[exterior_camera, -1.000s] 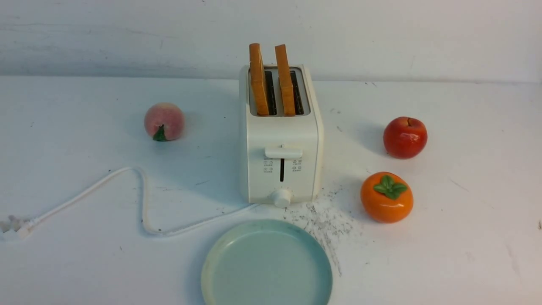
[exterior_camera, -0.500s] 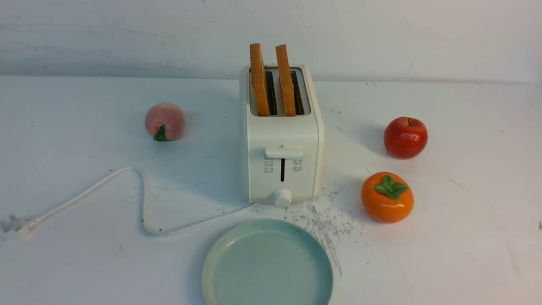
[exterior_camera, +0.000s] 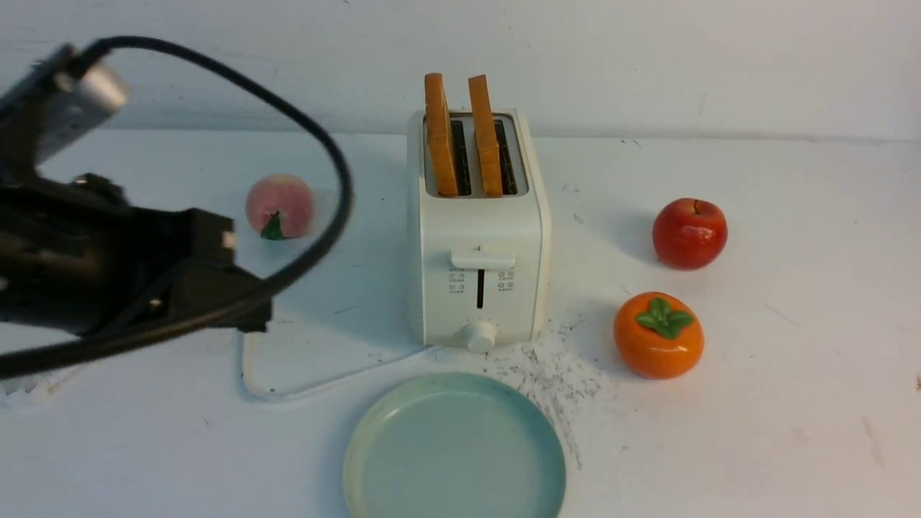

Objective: Take toasted bread from bread machine on white table place on plate.
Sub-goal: 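Reach for a toast slice standing in the toaster with the left gripper, then place the slice of bread on the plate with the left gripper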

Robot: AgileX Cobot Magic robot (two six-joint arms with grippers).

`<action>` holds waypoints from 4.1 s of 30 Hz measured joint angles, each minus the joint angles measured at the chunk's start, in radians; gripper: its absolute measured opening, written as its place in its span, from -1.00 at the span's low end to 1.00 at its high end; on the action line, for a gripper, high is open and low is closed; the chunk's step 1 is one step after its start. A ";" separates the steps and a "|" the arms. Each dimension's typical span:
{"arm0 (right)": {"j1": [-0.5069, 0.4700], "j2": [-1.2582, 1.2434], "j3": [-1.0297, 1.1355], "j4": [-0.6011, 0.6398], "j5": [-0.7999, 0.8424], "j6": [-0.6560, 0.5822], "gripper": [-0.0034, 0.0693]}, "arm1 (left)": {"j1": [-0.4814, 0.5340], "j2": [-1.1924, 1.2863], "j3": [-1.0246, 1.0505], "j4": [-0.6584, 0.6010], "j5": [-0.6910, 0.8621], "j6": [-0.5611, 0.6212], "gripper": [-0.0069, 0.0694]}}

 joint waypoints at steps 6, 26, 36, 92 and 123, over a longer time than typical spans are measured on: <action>0.000 0.150 -0.020 0.078 0.102 -0.185 -0.96 | -0.108 0.153 -0.167 0.122 -0.055 -0.155 -0.86; 0.000 0.160 -0.021 0.170 0.025 -0.328 -0.93 | -0.110 0.648 -0.764 0.324 -0.087 -0.312 0.24; 0.000 0.160 -0.021 0.174 0.001 -0.331 -0.91 | -0.110 0.745 -0.770 0.254 -0.224 -0.287 0.45; 0.000 0.160 -0.021 0.180 -0.029 -0.331 -0.84 | -0.153 0.187 0.051 -0.126 -0.115 0.116 -0.69; 0.000 0.160 -0.021 0.181 -0.024 -0.331 -0.80 | -0.223 0.447 0.201 -0.473 -0.337 0.508 -0.69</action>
